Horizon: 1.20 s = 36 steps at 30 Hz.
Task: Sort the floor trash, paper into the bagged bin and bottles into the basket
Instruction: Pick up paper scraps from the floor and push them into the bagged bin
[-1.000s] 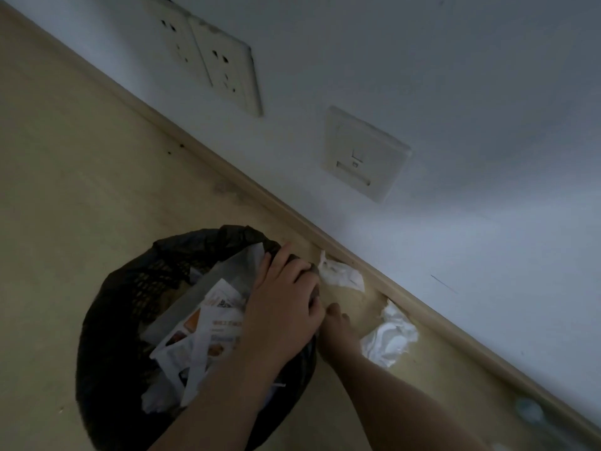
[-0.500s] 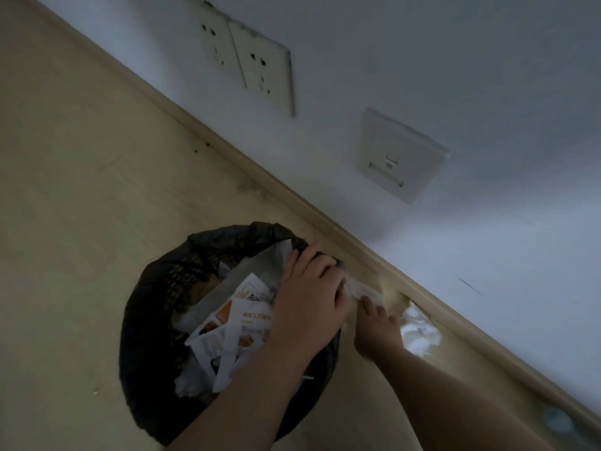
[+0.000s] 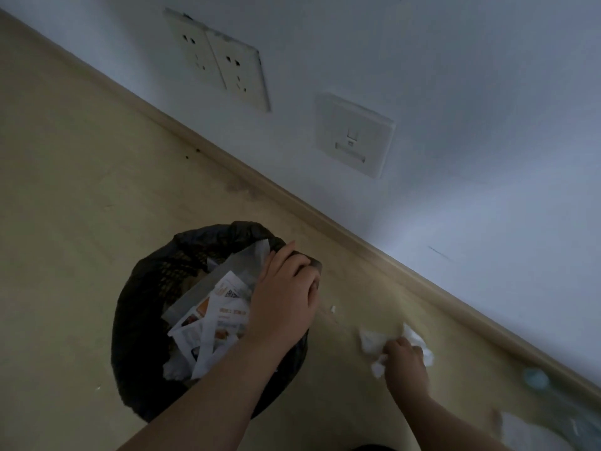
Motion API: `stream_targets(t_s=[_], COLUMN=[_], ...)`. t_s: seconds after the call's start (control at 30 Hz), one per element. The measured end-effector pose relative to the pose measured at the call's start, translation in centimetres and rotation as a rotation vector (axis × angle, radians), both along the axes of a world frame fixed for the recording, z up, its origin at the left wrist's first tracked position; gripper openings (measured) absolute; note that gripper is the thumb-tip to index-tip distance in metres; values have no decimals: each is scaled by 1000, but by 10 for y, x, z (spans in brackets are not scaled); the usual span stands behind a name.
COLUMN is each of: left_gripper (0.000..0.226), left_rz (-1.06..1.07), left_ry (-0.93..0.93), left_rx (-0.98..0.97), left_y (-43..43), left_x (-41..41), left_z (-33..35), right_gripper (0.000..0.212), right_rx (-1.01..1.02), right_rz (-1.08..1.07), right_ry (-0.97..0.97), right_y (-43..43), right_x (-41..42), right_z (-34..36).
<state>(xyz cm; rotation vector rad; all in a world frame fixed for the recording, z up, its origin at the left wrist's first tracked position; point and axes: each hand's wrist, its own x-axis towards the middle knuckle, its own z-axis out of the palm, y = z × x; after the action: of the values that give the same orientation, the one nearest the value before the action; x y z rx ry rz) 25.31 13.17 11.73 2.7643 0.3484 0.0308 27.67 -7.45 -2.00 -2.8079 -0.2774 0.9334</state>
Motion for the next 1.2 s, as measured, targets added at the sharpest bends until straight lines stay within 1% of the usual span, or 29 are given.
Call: stream_targets(t_s=[0.1,0.17,0.23,0.33,0.43,0.5,0.57,0.63,0.67,0.73,0.83,0.87,0.93,1.03,1.1,1.2], left_gripper=[15,16,19,25,28,24,24,24,24,25,25,24,25,30,31,35], left_rz=[-23,-53,-89,-170,-255,-203,-51,30,25,5,-36,-49,-38,24,84,168], left_ry=[-23,5,76,173,221,193,149,141,145,125,10,-20,-37,11,65,216], left_rx=[-72,-142,-171,-105,-54,-93,-188,-243,-248,-253,-233,-254,-376,-597,-707,-955], left_y=[-6,-13,-19,-24,-26,-31,-36,-42,-44,-49,-64,-68,-83,-111,-128,-151], left_x=[-1,0,-2,-9,-17,-20,-24,-33,-35,-41,-51,-52,-55,-56,-58,-66], left_z=[-3,0,4,12,22,27,32,37,38,41,54,57,66,75,78,85], right_gripper=[7,11,13,17,19,20,24,19,17,21,21,20,21,25,25,28], right_rx=[111,202,286,339,358,378,403,432,467,584,743,786,850,965,1051,1142], right_rz=[-104,-225,-338,-452,-455,-461,-495,-522,-542,-590,-639,-647,-680,-761,-794,-843], right_ry=[70,101,122,109,67,68,71,60,54,72,63,67,96,168,215,260], right_y=[3,10,15,15,8,3,-5,-11,-12,-12,-17,-19,-28,-44,-55,-77], right_x=[-9,-11,-11,-7,-7,-12,-18,-28,-30,-36,-48,-50,-57,-65,-73,-89], right_z=[6,15,27,51,72,83,93,103,108,118,143,150,165,182,191,201])
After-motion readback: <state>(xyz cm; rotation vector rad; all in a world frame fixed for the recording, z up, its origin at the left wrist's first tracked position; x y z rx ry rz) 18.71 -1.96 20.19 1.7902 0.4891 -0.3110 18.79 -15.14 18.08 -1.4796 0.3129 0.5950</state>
